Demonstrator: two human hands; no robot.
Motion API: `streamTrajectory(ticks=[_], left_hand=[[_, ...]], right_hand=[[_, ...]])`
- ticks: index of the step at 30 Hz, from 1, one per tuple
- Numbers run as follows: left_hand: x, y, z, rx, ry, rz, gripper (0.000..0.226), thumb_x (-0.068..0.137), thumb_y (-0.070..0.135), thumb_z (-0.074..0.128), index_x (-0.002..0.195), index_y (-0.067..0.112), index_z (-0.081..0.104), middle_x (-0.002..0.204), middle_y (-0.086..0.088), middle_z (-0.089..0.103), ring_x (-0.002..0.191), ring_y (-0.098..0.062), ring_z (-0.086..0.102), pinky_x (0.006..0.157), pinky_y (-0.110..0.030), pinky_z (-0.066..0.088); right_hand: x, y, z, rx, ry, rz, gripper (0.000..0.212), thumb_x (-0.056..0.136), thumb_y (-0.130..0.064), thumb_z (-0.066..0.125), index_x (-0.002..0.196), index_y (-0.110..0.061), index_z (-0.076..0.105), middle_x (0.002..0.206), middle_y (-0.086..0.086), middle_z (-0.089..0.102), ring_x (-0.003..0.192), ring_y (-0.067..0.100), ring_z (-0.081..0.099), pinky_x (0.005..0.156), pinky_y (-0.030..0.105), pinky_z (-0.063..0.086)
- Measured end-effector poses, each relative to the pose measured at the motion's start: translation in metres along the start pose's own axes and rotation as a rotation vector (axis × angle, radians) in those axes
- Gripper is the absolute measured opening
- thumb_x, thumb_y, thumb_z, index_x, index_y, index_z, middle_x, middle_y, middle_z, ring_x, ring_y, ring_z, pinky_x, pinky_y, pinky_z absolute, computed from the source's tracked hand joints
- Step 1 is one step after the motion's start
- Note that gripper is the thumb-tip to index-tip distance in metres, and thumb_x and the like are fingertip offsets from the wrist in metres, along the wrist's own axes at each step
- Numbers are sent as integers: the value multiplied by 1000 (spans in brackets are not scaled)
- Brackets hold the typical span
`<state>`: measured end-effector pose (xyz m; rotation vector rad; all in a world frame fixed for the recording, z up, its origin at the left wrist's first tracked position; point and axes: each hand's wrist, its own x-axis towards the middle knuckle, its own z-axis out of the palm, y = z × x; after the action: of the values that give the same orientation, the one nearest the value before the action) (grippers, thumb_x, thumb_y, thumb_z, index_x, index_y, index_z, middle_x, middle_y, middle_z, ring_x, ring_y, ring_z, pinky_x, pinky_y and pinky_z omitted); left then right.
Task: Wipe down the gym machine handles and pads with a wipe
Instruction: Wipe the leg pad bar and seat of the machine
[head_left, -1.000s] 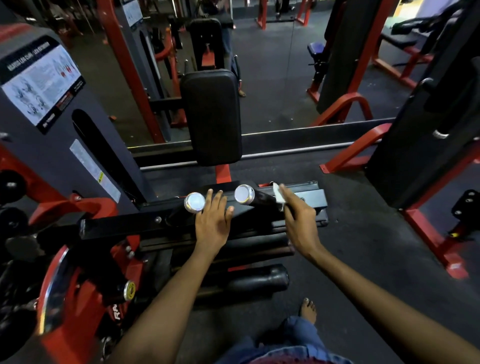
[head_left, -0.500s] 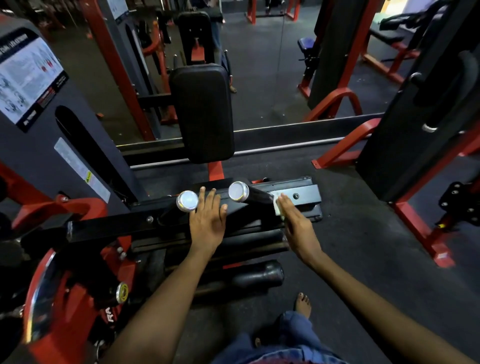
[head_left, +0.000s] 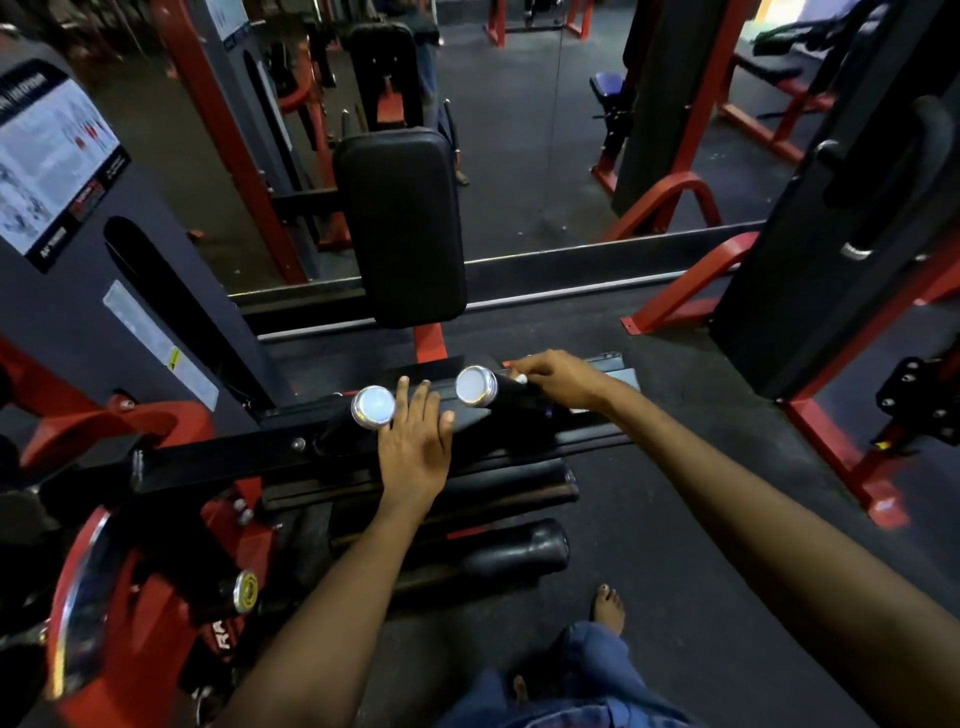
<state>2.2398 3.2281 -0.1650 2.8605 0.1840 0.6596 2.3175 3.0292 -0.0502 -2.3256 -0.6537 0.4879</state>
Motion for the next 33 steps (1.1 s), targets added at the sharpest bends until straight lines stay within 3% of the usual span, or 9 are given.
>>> streamTrajectory(ticks=[4,7,10,14,19,22,26,30,33], left_hand=[[0,0,-2,0,-17,6,47,98,31,30,117,4,64,128,-10,62,132,-32,47,87,-45,51],[0,0,-2,12,-18,12,49,99,32,28,119,5,63,129,-8,62,133,-31,46,92,-43,48],[0,0,-2,0,-19,7,51,100,34,26,121,5,62,130,-8,61,134,-31,45,94,-43,47],[0,0,-2,15,-21,6,49,99,32,28,121,5,63,129,-9,62,133,-31,46,94,-44,45],[-1,1,-4,16,-2,12,49,100,33,28,122,4,61,130,-11,61,133,-33,45,102,-44,36],[0,1,-3,40,14,33,46,99,30,31,121,2,60,129,-14,61,132,-35,46,106,-43,28],[-2,-3,-2,77,-33,40,47,97,29,33,127,4,58,135,-14,56,136,-34,41,108,-47,31],[-1,0,-4,52,-28,18,46,98,28,34,126,1,58,134,-17,56,134,-35,43,106,-50,36],[0,-1,-3,62,-52,5,47,99,29,31,124,3,59,136,-15,55,138,-34,38,108,-50,33]], right_hand=[[-6,8,15,-86,196,-2,33,84,11,45,103,-3,68,100,6,66,93,22,62,74,17,44],[-34,-28,30,158,520,-177,43,74,17,42,102,-1,70,105,6,68,101,9,60,88,8,40],[-60,-40,63,141,647,-386,61,71,22,40,128,3,54,131,6,55,126,9,47,109,19,32],[-69,31,98,-109,560,-347,88,67,34,40,145,-5,27,153,3,23,143,15,23,117,26,18],[-73,56,83,6,644,-155,79,72,28,39,142,-8,32,150,4,29,139,12,28,113,35,26],[-73,8,66,48,734,-407,58,81,23,33,136,5,41,148,14,32,140,20,29,116,34,23],[-65,1,76,-180,539,-778,35,102,-2,30,136,6,38,147,12,32,142,24,23,117,37,20],[-59,59,80,-251,459,-643,41,102,-1,22,141,1,34,152,5,24,143,25,20,118,36,18],[-66,89,74,-210,451,-414,59,86,6,25,143,-5,36,153,6,25,143,21,20,118,27,13]])
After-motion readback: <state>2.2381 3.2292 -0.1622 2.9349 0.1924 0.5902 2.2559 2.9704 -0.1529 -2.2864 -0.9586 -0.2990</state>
